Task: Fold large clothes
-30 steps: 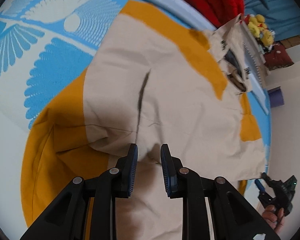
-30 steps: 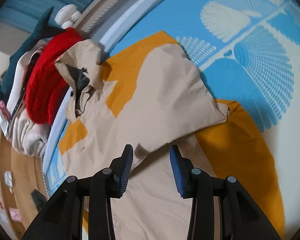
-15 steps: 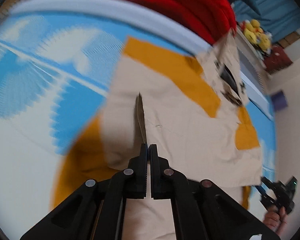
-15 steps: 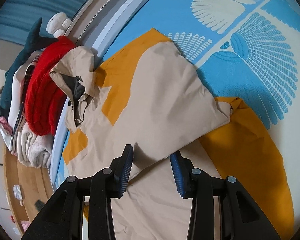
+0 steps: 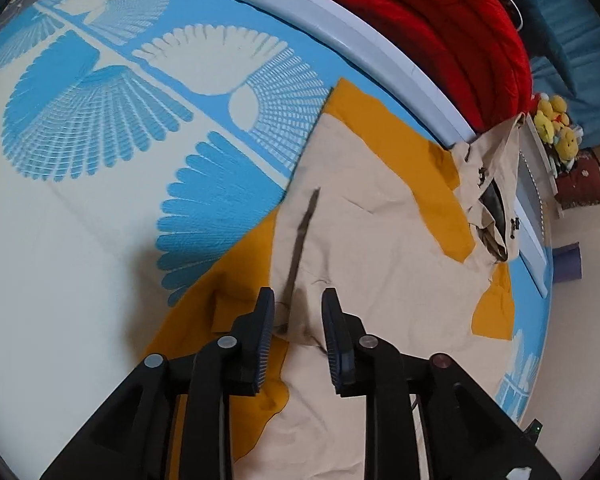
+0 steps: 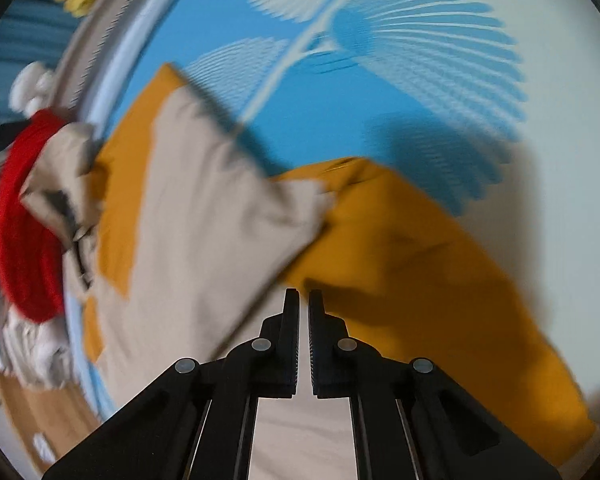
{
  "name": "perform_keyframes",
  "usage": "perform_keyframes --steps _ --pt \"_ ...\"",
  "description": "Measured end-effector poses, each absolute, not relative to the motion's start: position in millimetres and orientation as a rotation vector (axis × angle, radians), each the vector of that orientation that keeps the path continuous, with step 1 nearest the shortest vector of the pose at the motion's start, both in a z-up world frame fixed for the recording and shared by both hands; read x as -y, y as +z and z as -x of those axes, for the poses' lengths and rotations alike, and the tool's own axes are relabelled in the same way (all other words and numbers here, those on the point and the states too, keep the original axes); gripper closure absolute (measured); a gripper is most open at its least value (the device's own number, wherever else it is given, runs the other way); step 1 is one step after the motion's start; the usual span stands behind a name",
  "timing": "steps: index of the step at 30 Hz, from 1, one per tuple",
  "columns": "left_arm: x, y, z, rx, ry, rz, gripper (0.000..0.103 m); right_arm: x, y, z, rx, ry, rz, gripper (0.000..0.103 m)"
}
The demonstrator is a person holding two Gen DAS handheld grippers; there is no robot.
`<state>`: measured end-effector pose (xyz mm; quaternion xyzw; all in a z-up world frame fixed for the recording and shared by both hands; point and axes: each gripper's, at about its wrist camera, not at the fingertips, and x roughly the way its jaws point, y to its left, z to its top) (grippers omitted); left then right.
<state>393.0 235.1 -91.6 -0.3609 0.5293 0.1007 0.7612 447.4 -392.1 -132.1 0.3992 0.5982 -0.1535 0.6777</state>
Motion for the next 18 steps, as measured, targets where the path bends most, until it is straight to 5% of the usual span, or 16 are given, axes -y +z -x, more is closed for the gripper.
perform_keyframes --steps 5,6,7,8,10,12,18 --pt "-220 -116 -406 -1.222 0.19 0.78 0.077 387 -98 -449 -1.194 -0.288 -0.867 0.088" --pt "-217 -120 -407 -1.231 0.188 0.766 0.083 385 -99 -454 -1.195 -0.241 -0.881 0.08" --pt "-214 -121 -408 -1.23 0.174 0.75 0.101 382 -105 -458 -1.216 -0.196 -0.911 0.054" --pt "-211 -120 -408 -1.229 0.167 0.732 0.101 381 -115 -461 -1.239 -0.167 -0.959 0.043" --pt "-204 -109 -410 -1.198 0.143 0.676 0.101 384 -134 -459 -1.278 -0.177 -1.05 0.048" --pt "-199 -97 -410 -1.161 0.114 0.648 0.101 392 -144 -457 -1.265 -0.197 -1.105 0.1" --pt "-198 -105 -413 -1.212 0.196 0.561 0.102 403 -140 -450 -1.244 -0.353 -1.022 0.101"
